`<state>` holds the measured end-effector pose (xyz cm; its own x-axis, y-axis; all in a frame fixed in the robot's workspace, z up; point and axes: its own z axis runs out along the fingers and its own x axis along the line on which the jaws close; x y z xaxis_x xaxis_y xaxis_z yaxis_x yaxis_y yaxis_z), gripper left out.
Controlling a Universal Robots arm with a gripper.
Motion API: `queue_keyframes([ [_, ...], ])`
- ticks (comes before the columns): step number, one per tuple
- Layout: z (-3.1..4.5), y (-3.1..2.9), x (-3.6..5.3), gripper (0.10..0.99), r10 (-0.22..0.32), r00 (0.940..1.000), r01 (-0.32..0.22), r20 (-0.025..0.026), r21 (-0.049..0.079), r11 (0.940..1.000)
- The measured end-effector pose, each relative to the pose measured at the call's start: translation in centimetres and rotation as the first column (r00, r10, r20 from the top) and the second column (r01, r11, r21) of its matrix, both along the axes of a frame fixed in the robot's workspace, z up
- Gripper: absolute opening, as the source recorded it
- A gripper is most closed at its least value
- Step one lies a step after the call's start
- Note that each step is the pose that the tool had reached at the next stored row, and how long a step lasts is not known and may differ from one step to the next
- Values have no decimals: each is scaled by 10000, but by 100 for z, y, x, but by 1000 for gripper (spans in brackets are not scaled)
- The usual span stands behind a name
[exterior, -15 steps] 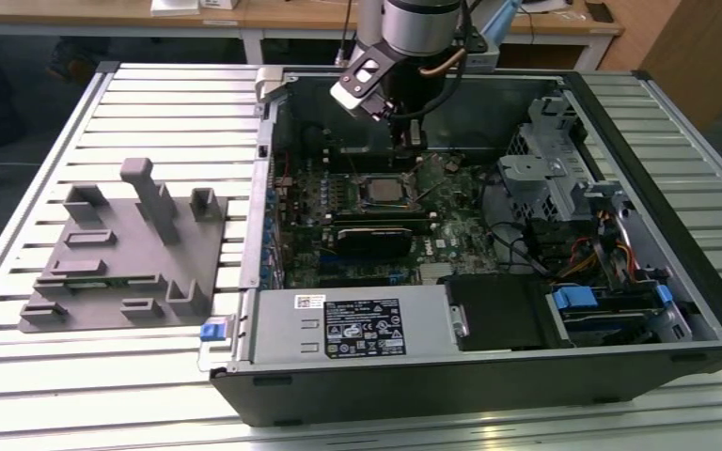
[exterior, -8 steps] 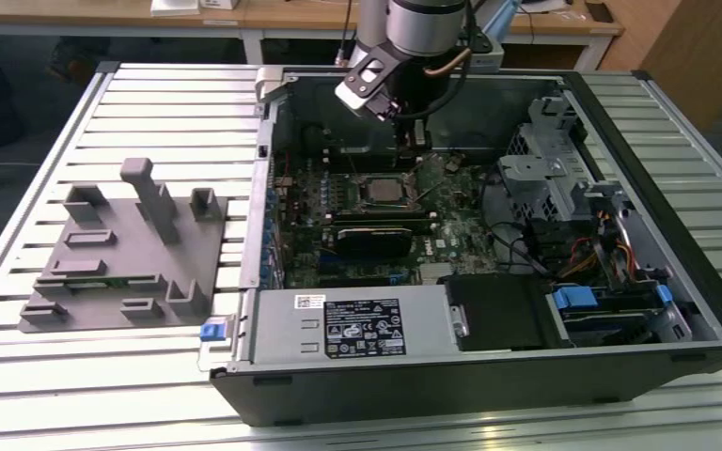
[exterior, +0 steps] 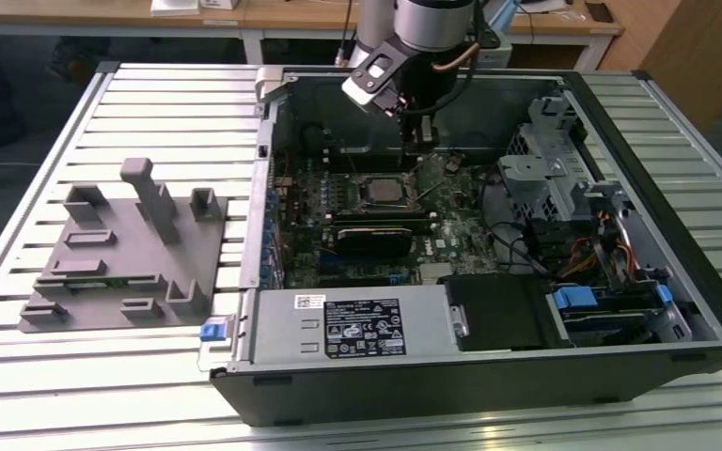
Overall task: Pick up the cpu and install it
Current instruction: 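Close the cpu cover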
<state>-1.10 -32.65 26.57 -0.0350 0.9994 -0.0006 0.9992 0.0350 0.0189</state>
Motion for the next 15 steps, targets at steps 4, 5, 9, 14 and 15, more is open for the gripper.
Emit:
queue_keyframes([
  [4,18,0,32,106,0,10000,0,1,3,10000],
  [5,19,0,55,106,0,10000,0,1,3,10000],
  [9,20,0,171,106,0,10000,0,-3,-1,10000],
  [14,19,1,254,106,2,10000,-2,-4,1,10000],
  [15,19,1,254,106,1,10000,-1,-4,1,10000],
])
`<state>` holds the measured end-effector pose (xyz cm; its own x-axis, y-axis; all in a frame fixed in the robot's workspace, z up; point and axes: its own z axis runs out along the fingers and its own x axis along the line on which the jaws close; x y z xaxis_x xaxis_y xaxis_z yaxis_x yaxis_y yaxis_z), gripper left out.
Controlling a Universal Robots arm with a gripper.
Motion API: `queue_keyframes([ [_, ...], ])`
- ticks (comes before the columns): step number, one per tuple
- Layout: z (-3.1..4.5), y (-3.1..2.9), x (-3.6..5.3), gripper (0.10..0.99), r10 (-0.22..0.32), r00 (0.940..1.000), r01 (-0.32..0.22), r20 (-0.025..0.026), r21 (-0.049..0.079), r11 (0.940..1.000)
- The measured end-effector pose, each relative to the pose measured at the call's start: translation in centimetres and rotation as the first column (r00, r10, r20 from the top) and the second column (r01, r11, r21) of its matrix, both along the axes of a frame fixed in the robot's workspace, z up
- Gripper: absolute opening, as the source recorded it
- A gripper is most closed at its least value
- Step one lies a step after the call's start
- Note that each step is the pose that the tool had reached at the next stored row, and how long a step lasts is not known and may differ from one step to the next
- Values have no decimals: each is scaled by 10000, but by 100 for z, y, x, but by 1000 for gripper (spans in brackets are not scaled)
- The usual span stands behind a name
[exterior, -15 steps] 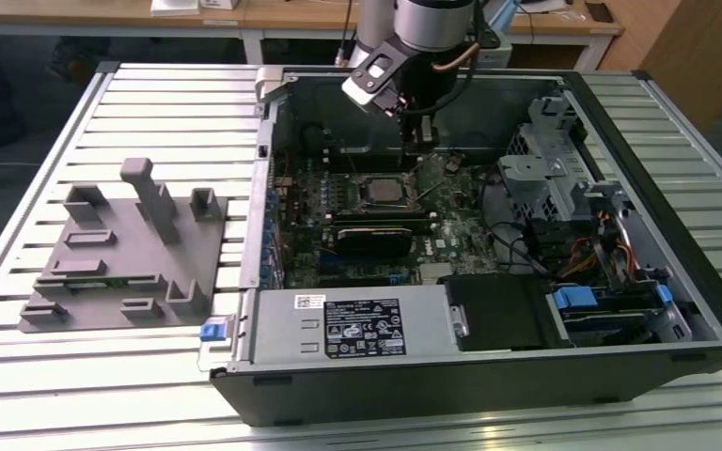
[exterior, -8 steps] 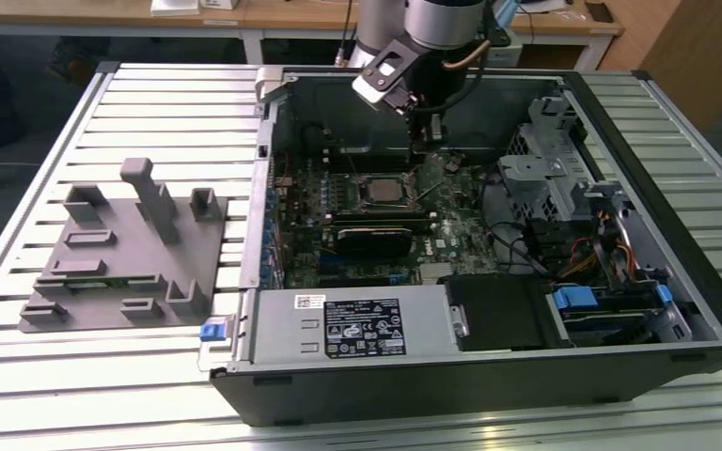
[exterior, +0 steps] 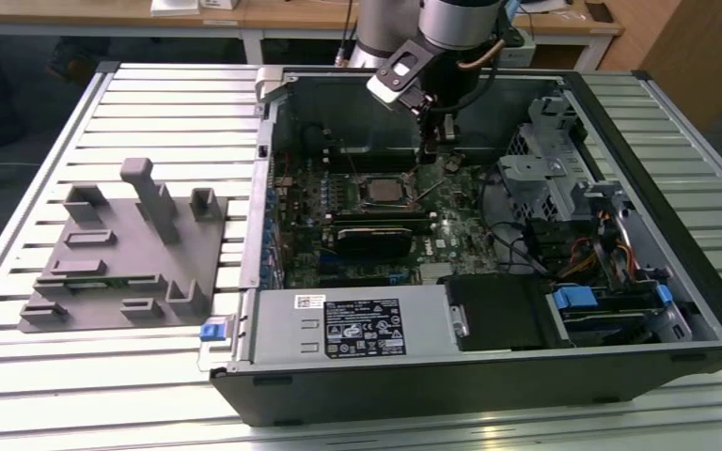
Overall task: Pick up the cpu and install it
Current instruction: 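Close the cpu cover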
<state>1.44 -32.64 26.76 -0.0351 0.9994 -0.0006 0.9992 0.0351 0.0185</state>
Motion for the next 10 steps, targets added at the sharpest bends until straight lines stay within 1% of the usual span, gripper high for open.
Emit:
queue_keyframes([
  [6,0,0,3,106,1,10000,-1,0,-1,10000],
  [10,0,0,33,106,0,10000,0,0,0,10000],
])
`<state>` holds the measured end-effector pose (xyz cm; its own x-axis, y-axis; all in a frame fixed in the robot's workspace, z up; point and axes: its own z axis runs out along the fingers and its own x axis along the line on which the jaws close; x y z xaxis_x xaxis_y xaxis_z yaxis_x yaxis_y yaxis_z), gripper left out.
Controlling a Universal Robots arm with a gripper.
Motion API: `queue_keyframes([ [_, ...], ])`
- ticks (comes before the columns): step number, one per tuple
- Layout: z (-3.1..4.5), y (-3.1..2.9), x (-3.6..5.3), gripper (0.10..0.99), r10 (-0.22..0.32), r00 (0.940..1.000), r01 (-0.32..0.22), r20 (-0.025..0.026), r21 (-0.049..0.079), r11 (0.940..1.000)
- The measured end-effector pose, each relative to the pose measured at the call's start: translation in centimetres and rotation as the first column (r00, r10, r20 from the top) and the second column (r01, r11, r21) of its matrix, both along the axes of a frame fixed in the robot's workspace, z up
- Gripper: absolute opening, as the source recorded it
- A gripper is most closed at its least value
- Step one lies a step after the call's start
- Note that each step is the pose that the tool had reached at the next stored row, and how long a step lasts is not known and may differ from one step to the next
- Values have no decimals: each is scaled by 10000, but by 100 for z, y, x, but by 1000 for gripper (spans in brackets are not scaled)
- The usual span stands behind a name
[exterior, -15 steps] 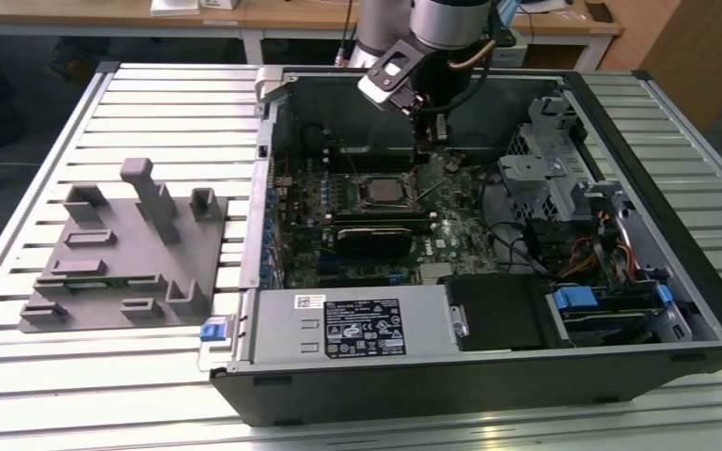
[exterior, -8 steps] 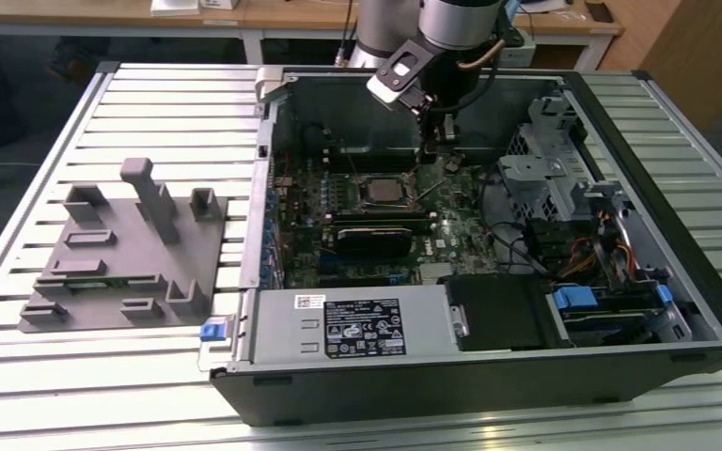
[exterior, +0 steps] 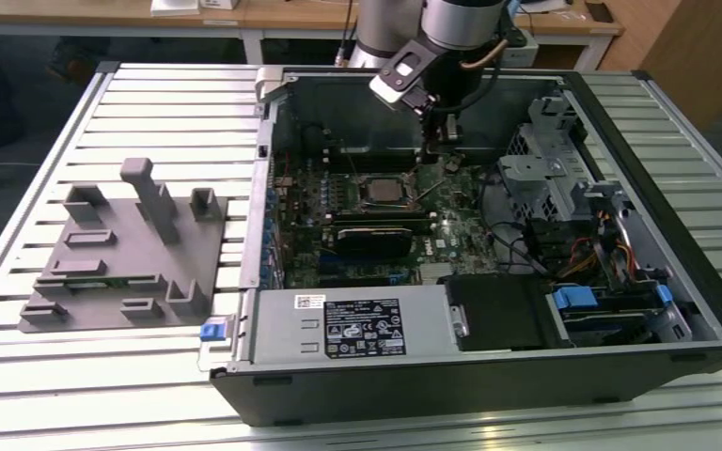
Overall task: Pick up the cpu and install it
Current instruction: 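Close the cpu cover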
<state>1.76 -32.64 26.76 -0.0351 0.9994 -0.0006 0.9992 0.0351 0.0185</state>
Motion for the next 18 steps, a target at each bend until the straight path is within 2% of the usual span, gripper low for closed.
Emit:
queue_keyframes([
  [18,0,3,176,106,0,10000,0,0,0,10000],
])
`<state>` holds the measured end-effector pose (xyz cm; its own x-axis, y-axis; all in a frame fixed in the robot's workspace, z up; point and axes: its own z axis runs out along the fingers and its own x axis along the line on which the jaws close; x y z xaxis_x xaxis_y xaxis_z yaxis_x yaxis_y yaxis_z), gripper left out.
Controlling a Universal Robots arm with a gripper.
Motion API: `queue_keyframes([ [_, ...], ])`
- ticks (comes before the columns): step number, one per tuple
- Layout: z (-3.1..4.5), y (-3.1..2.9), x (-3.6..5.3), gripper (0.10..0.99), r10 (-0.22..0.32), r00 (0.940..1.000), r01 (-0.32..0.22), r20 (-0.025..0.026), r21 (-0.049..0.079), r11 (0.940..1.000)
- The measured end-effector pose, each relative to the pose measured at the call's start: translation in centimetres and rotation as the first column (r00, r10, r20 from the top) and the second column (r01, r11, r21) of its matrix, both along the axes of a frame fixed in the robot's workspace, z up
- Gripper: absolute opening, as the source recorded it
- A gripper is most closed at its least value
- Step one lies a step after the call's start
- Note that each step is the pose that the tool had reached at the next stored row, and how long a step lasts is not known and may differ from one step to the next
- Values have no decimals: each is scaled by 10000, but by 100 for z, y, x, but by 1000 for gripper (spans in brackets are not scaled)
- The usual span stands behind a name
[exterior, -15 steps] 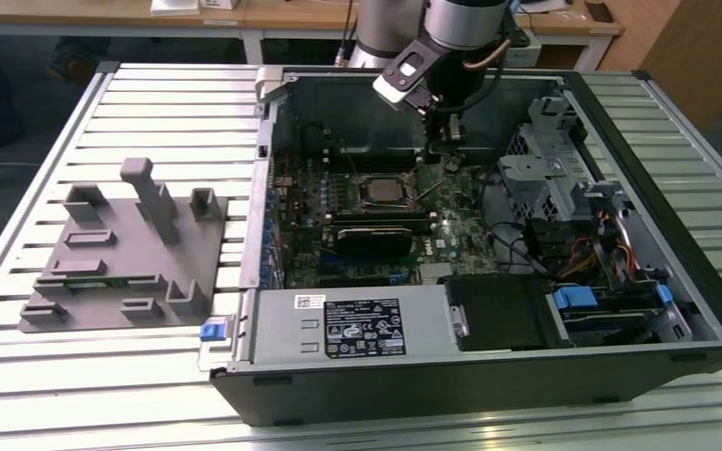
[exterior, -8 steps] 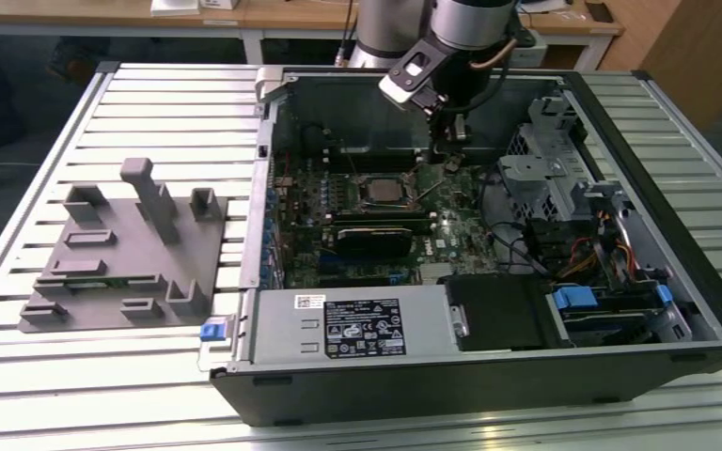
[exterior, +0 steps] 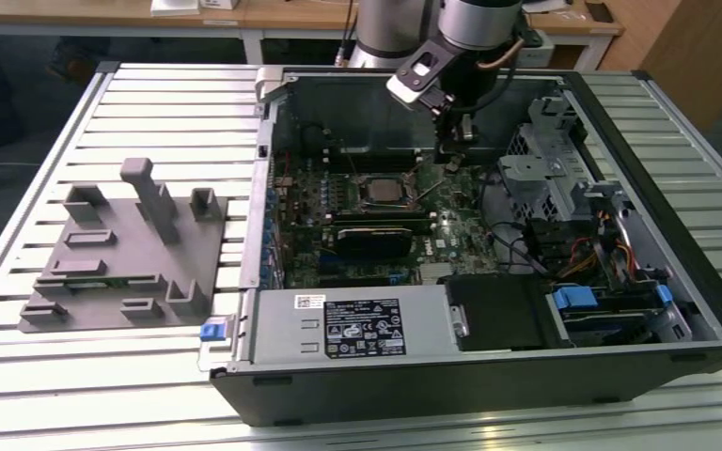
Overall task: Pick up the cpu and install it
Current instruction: 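Close the cpu cover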
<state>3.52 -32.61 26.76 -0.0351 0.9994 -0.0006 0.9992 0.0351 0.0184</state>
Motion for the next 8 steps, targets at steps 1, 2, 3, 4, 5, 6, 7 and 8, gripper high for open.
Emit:
queue_keyframes([
  [1,0,0,9,106,0,10000,0,0,0,10000],
  [2,0,1,18,106,0,10000,0,0,0,10000],
  [3,0,1,27,106,0,10000,0,0,0,10000],
  [4,0,1,35,106,0,10000,0,0,0,10000],
  [5,0,1,43,106,0,10000,0,0,1,10000],
  [6,0,1,49,106,0,10000,0,0,0,10000],
  [7,0,2,56,106,0,10000,0,0,0,10000],
  [8,0,2,62,106,0,10000,0,0,0,10000],
])
